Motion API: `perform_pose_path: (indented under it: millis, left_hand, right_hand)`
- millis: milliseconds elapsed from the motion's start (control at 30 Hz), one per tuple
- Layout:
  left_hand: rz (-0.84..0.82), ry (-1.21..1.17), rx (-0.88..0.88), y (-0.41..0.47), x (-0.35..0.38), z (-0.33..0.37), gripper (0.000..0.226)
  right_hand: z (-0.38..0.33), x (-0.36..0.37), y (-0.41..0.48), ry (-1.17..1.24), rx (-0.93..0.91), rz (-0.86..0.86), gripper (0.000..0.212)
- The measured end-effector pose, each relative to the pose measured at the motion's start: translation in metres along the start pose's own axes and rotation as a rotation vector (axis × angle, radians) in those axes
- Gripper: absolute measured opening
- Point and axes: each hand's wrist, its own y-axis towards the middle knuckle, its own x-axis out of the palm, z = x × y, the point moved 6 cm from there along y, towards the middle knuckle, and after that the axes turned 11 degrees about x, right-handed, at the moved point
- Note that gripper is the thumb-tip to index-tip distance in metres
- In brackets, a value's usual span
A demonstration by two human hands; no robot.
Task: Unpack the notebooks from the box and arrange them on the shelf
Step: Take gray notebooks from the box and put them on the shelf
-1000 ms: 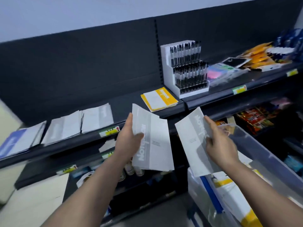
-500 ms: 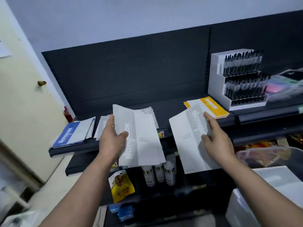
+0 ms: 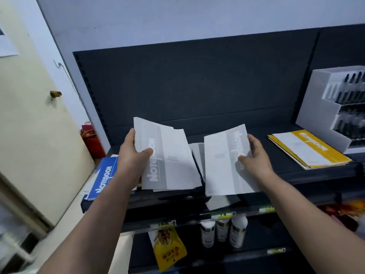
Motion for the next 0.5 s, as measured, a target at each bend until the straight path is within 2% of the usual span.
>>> perform_pose_path:
  millis: [167,233,300,400,433,500]
  left_hand:
    - [-0.024,-0.028,-0.052,0.023,-0.005,-0.014,0.057]
    - [-0.014,-0.04,-0.062,0.027,-0.004,-0.018,0.053]
    - [-0.023,-0.067,-0.084,0.027,0.0,-0.023,0.05]
    - [-0.059,-0.074,-0.097,0.028,0.009,-0.028,0.051]
    - [-0.067,-0.067,-0.103,0.029,0.013,-0.029,0.049]
    - [-0.077,-0.07,-0.113,0.033,0.022,-0.029,0.046]
  right_hand:
    - [-0.004,0.039,0.036,0.079,0.111,-0.087,0.071]
    - [-0.002,0.05,0.045,-0.017,0.132,-0.106,0.066]
    - [0.003,0.053,0.054,-0.274,0.13,-0.1,0.06]
    - [0.006,0.055,0.061,-0.848,0.028,-0.076,0.042]
    - [0.003,0.056,0.062,-0.975,-0.031,-0.05,0.045]
    - [-0.006,0.064,0.064,-1.078,-0.199,-0.02,0.054]
